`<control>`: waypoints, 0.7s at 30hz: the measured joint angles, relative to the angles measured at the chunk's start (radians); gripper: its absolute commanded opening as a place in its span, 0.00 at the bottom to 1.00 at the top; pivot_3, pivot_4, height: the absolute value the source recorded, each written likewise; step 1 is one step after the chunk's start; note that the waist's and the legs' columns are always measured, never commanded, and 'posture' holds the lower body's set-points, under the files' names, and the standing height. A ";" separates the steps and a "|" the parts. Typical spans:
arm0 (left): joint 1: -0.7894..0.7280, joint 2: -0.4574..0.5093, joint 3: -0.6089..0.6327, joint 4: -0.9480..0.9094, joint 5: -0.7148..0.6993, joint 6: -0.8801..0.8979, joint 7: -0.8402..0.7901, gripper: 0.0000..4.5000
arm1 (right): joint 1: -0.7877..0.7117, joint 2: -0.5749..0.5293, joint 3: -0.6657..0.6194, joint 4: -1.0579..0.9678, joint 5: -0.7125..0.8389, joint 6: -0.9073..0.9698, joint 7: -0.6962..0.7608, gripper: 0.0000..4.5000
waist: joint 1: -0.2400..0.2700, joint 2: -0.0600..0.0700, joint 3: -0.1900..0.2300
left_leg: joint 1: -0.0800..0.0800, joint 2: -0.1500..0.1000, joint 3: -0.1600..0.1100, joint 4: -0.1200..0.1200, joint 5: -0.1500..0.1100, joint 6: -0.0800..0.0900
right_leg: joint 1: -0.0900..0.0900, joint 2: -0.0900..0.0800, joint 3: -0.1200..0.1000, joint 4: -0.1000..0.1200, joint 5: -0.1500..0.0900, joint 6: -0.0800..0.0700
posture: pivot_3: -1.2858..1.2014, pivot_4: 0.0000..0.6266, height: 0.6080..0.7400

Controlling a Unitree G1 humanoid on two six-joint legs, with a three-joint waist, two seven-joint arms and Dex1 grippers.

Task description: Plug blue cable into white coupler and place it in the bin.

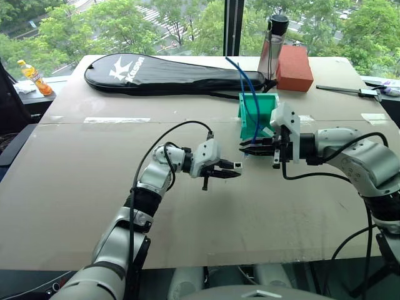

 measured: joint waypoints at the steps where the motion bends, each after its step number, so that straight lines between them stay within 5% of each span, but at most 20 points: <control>1: 0.000 -0.001 -0.006 0.003 0.010 -0.003 0.008 0.08 | 0.000 0.007 0.005 0.008 -0.013 -0.005 0.007 0.00 | 0.000 0.000 0.000 | 0.000 0.000 0.000 0.000 0.000 0.000 | 0.000 0.000 0.000 0.000 0.000 0.000 | 0.52 0.24 1.00; 21: 0.002 -0.005 -0.044 0.025 0.069 -0.042 0.042 0.08 | 0.024 0.110 0.073 0.146 -0.225 -0.130 0.162 0.00 | 0.000 0.000 0.000 | 0.001 0.000 0.000 0.001 0.000 0.000 | 0.000 0.000 0.000 0.001 0.000 0.000 | 0.52 0.24 1.00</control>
